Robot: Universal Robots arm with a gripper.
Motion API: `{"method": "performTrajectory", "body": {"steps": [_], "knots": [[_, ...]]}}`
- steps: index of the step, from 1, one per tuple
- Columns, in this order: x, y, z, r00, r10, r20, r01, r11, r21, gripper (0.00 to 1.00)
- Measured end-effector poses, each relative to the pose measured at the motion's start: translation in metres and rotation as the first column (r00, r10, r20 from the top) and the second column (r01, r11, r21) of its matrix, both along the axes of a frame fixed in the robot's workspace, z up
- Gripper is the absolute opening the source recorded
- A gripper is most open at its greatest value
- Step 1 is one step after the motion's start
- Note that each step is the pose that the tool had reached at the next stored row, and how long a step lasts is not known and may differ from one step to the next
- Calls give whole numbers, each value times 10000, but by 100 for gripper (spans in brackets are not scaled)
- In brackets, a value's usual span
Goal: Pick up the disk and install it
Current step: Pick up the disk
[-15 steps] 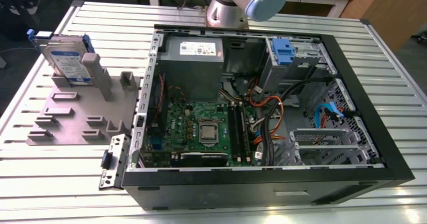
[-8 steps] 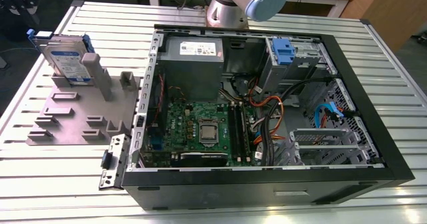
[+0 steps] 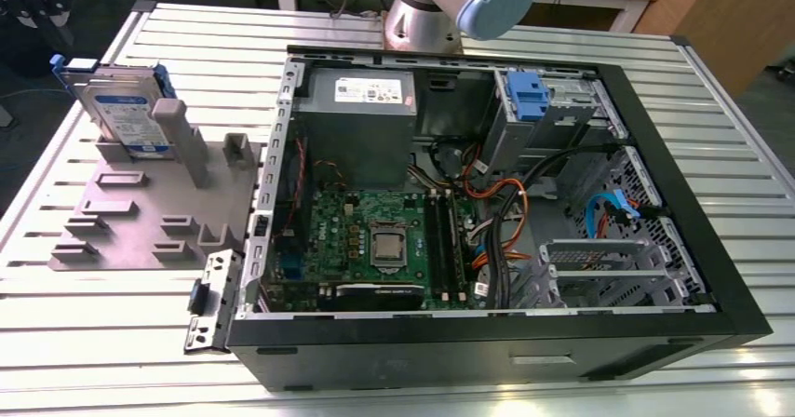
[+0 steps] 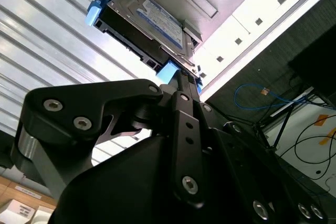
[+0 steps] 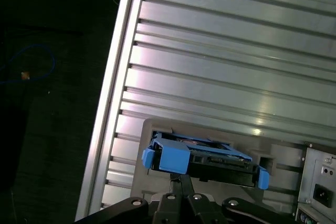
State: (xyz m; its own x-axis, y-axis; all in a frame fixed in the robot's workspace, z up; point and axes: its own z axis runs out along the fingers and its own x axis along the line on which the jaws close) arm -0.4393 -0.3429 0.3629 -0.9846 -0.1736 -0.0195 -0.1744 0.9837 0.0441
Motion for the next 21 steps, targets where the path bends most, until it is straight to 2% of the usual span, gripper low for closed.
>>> {"method": "performTrajectory", "body": {"steps": [5, 8, 11, 13, 16, 19, 21], "knots": [[0, 0, 0, 9999, 115, 0, -115, 9999, 0, 11], [0, 0, 0, 9988, 490, 0, -490, 9988, 0, 11], [0, 0, 0, 9949, 1004, 0, -1004, 9949, 0, 11], [0, 0, 0, 9908, 1352, 0, -1352, 9908, 0, 11], [0, 0, 0, 9824, 1869, -1, -1869, 9824, -1, 11], [0, 0, -1, 9711, 2389, -2, -2389, 9710, -8, 11], [0, 0, -1, 9624, 2718, -4, -2718, 9623, -15, 11]]}}
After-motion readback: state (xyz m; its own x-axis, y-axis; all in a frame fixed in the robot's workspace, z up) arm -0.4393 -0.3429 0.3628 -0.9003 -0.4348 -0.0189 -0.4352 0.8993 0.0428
